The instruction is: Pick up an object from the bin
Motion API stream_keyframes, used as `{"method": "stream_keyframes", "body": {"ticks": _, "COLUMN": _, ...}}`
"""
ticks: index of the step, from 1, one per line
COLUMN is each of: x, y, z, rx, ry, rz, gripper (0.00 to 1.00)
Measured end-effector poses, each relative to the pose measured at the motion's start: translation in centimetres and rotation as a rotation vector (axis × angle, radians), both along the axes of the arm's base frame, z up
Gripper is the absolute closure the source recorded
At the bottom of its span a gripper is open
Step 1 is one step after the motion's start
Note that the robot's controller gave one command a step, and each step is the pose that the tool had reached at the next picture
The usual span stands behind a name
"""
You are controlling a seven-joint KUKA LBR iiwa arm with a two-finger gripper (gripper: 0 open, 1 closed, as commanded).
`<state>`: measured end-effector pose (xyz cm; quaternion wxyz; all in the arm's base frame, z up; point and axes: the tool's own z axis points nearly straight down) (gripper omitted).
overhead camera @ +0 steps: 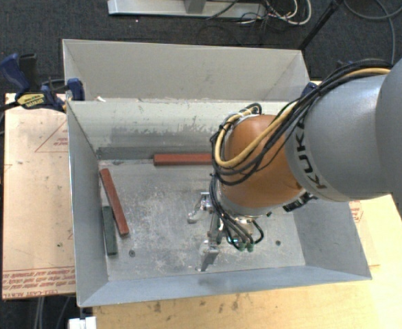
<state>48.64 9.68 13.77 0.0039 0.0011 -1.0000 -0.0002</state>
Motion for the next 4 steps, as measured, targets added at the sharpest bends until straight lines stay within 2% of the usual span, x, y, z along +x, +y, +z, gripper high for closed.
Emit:
{"method": "stream_keyframes", "body": {"ticks": 1, "x": 0.2, "y": 0.0, "z": 0.3, "rx": 0.001, "ry": -0.007, "rz": -0.002, "gripper": 0.00}}
{"method": "stream_keyframes", "body": {"ticks": 2, "x": 1.7, "y": -6.1, "z": -6.1, "rx": 0.003, "ry": -0.025, "rz": 0.023, "gripper": 1.00}}
{"method": "stream_keyframes", "body": {"ticks": 3, "x": 1.3, "y": -6.1, "z": -6.4, "rx": 0.003, "ry": -0.012, "rz": 0.024, "gripper": 0.00}}
{"method": "stream_keyframes", "body": {"ticks": 4, "x": 1.3, "y": -6.1, "z": -6.4, "rx": 0.003, "ry": -0.013, "rz": 0.024, "gripper": 0.00}}
